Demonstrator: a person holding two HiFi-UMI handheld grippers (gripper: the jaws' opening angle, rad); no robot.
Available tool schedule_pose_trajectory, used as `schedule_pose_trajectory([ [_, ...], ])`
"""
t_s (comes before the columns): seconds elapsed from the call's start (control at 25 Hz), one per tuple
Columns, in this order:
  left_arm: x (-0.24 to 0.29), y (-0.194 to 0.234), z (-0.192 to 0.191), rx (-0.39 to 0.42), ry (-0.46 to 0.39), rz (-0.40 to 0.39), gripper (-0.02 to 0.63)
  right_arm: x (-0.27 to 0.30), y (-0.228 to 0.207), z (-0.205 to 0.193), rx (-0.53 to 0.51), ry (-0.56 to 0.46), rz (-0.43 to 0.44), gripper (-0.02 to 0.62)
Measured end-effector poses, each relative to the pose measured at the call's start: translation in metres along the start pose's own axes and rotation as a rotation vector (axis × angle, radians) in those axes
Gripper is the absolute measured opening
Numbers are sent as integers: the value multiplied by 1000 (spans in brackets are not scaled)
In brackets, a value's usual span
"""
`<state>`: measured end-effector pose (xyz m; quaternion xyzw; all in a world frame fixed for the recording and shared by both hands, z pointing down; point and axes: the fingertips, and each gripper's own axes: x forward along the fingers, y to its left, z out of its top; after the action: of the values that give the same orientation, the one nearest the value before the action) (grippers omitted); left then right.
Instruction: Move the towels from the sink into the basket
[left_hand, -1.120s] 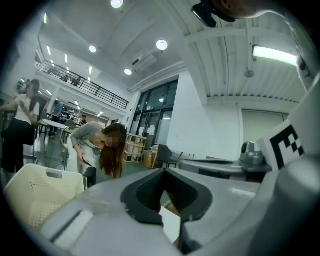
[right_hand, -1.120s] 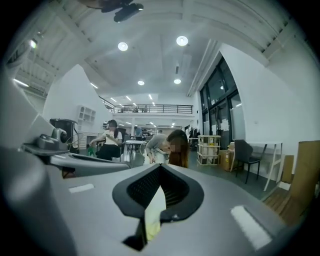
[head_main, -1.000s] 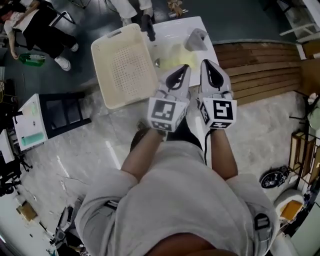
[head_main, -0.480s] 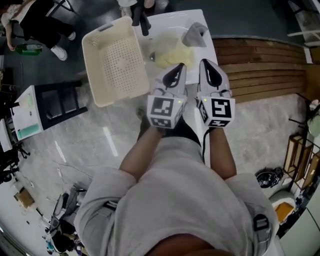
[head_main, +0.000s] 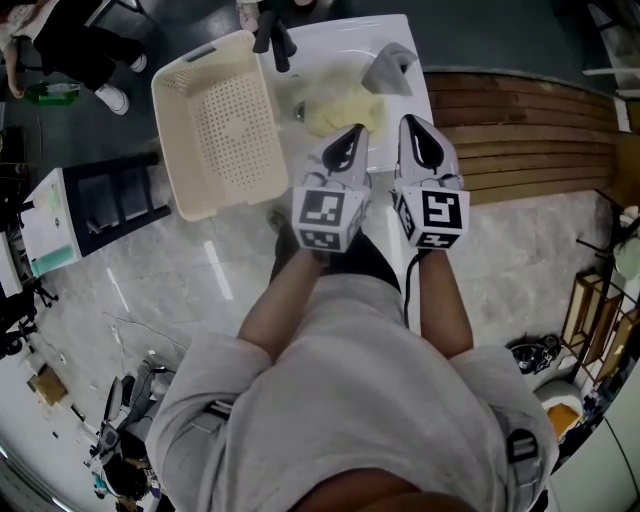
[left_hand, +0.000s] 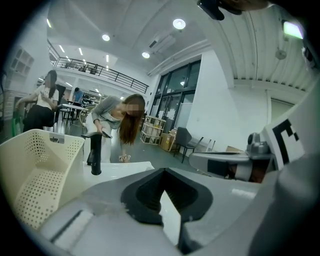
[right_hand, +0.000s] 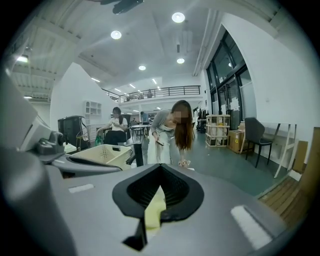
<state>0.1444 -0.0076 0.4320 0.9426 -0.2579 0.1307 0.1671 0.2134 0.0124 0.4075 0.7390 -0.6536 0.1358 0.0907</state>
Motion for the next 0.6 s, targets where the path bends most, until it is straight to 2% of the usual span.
schedule_pose_trajectory([
  [0.6,72,24,-25,-46,78,28,20,66,-48,-41,13,135,16,6],
])
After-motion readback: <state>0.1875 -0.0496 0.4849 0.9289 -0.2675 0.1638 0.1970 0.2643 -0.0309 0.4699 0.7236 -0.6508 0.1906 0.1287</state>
